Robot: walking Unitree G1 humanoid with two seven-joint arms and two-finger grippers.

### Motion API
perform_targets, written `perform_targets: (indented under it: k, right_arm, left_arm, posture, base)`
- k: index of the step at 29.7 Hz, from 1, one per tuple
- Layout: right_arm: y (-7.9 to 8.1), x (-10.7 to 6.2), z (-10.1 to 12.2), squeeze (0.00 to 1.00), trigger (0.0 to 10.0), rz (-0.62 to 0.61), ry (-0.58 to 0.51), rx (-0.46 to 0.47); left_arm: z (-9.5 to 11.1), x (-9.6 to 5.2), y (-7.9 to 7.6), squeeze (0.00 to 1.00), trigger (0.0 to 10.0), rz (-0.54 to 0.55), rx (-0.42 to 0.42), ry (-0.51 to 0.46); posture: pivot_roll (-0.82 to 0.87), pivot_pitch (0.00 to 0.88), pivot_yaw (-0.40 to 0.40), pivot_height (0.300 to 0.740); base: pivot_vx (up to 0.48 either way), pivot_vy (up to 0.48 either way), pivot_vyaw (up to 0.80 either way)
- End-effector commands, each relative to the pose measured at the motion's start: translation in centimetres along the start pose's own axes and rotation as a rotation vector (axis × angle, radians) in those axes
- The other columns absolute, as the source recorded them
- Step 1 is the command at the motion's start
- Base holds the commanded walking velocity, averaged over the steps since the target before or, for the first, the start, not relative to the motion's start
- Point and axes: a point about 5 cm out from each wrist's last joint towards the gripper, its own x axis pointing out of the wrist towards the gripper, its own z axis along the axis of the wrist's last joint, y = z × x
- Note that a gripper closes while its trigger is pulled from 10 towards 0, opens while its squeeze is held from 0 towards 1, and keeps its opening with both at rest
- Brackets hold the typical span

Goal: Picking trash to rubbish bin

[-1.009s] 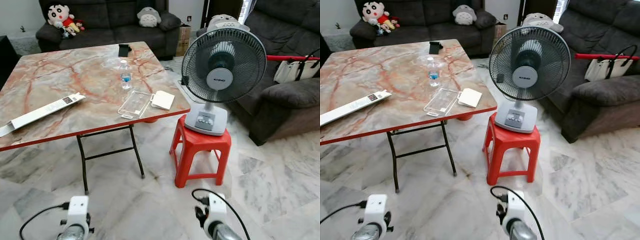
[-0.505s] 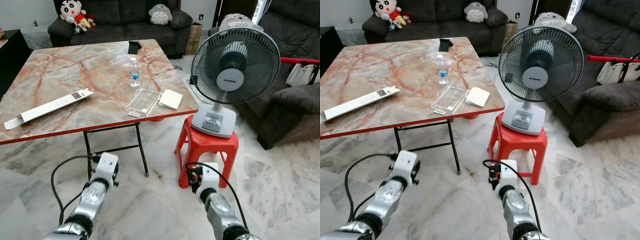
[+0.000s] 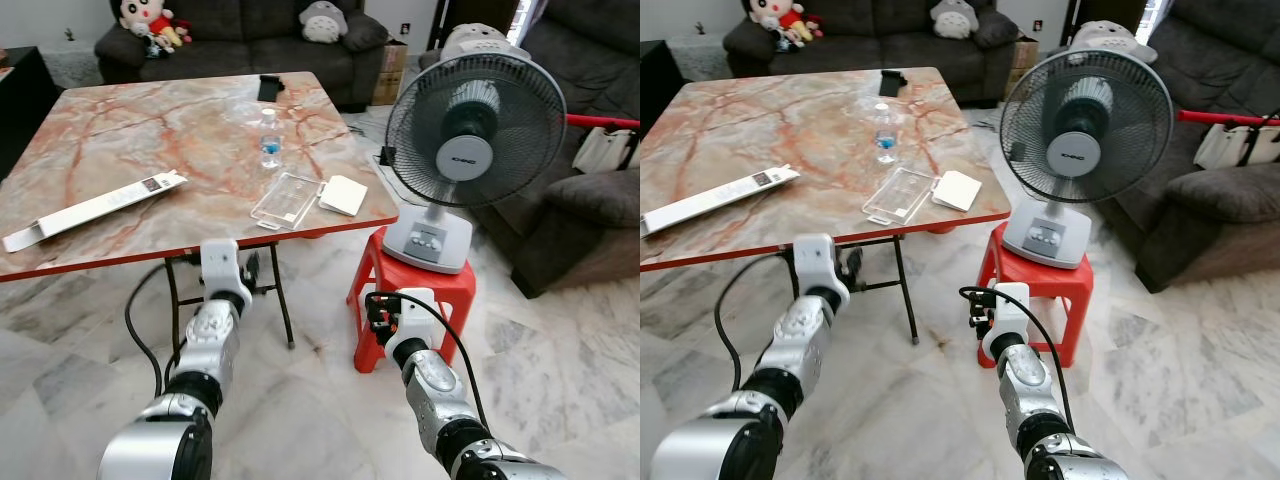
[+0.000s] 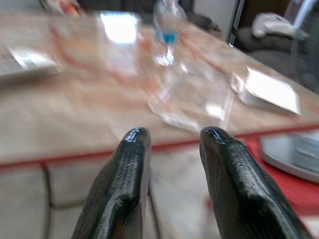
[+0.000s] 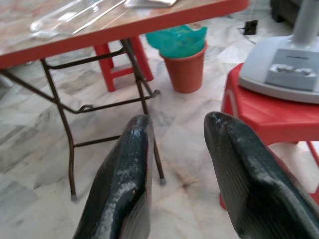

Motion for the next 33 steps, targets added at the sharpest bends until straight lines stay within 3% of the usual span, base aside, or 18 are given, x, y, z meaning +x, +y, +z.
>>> perform_targets:
  k: [1, 2, 3, 6, 9, 11, 13, 18, 26, 33]
  right_arm:
    - [0.2, 0.5, 1.4, 0.0, 10.0, 0.01, -0.058, -0.009]
    - [0.3, 0.7, 1.8, 0.0, 10.0, 0.012, -0.076, -0.015]
    - [0.3, 0.7, 1.8, 0.0, 10.0, 0.012, -0.076, -0.015]
    - [0.5, 1.1, 3.4, 0.0, 10.0, 0.008, -0.151, -0.031]
    - [1.0, 1.5, 5.0, 0.0, 10.0, 0.031, -0.221, -0.061]
    - [1.2, 1.7, 5.5, 0.0, 10.0, 0.043, -0.244, -0.074]
    - [1.5, 1.8, 6.2, 0.0, 10.0, 0.055, -0.274, -0.073]
    - [2.7, 2.2, 7.5, 0.0, 10.0, 0.099, -0.324, -0.146]
    - [3.3, 2.1, 7.7, 0.0, 10.0, 0.119, -0.347, -0.121]
    - [3.4, 2.2, 7.7, 0.0, 10.0, 0.124, -0.339, -0.109]
  left_arm:
    - [0.2, -0.1, 0.6, 0.0, 10.0, 0.018, 0.149, -0.028]
    - [0.0, -0.3, 1.2, 0.0, 10.0, 0.036, 0.224, -0.03]
    - [0.0, -0.3, 1.2, 0.0, 10.0, 0.036, 0.224, -0.03]
    - [-0.7, -1.1, 3.8, 0.0, 10.0, 0.103, 0.312, -0.014]
    - [-1.0, -1.9, 5.9, 0.0, 10.0, 0.152, 0.304, -0.013]
    - [-1.0, -2.1, 6.4, 0.0, 10.0, 0.164, 0.3, -0.013]
    - [-1.0, -2.1, 6.6, 0.0, 10.0, 0.181, 0.267, -0.01]
    - [-1.2, -2.1, 5.2, 0.0, 10.0, 0.164, 0.239, -0.021]
    - [-1.0, -1.9, 4.3, 0.0, 10.0, 0.153, 0.249, -0.039]
    - [-0.7, -1.7, 4.4, 0.0, 10.0, 0.156, 0.239, -0.043]
  posture:
    - [0.05, 0.009, -0.046, 0.74]
    - [0.04, 0.004, -0.042, 0.74]
    - [0.04, 0.004, -0.042, 0.74]
    - [0.03, 0.0, -0.035, 0.74]
    - [0.03, 0.0, -0.034, 0.74]
    - [0.03, 0.0, -0.034, 0.74]
    - [0.05, 0.0, -0.036, 0.74]
    - [0.04, 0.0, -0.032, 0.74]
    - [0.05, 0.0, -0.028, 0.74]
    - [0.05, 0.0, -0.031, 0.74]
  base:
    - [0.0, 0.0, 0.0]
    - [0.0, 0.0, 0.0]
    - [0.0, 0.0, 0.0]
    - [0.0, 0.0, 0.0]
    - [0.0, 0.0, 0.0]
    - [0.0, 0.0, 0.0]
    - [0.0, 0.0, 0.0]
    - [0.0, 0.0, 0.27]
    - [0.0, 0.0, 0.79]
    - [0.0, 0.0, 0.0]
